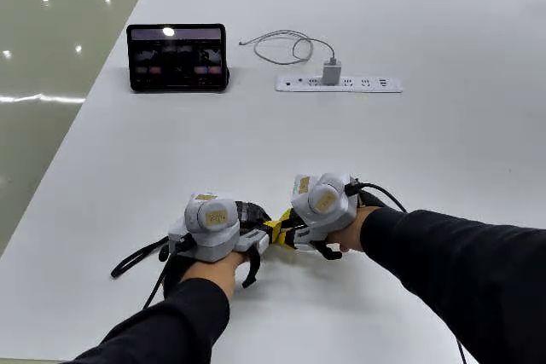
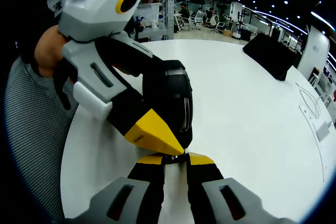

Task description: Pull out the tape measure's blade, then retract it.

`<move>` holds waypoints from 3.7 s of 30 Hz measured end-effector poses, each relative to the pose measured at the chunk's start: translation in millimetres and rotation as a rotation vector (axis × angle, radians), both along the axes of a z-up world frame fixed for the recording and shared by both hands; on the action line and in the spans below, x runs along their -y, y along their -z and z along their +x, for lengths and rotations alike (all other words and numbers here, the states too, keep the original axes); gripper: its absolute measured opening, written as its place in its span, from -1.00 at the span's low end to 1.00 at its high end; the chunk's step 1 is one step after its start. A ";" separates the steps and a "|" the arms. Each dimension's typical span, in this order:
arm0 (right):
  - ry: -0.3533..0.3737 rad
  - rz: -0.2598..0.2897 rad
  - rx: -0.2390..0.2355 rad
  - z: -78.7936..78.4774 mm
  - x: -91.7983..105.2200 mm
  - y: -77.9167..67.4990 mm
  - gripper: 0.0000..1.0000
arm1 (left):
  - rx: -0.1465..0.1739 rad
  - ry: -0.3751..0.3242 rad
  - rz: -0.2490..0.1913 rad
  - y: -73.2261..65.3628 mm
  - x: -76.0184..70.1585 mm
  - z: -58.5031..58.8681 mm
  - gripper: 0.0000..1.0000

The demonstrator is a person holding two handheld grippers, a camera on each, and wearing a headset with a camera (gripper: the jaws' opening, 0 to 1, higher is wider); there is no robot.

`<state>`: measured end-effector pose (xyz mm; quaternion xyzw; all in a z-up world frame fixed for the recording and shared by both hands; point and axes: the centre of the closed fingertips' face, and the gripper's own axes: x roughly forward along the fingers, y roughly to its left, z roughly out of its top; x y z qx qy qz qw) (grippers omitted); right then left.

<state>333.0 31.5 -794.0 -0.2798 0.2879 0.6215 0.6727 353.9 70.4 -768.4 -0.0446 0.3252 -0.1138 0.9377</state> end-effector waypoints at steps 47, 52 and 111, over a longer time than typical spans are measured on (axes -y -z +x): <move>0.213 0.085 -0.086 9.6 17.5 -15.9 1.00 | -0.003 0.026 -0.017 -2.4 0.0 -0.8 0.30; 0.229 0.081 -0.077 8.0 26.6 -16.8 1.00 | -0.017 0.044 -0.033 -4.2 1.7 -2.9 0.32; 0.676 0.219 0.042 -32.0 244.3 -68.1 1.00 | 0.023 0.409 0.010 -47.2 -96.7 -87.4 1.00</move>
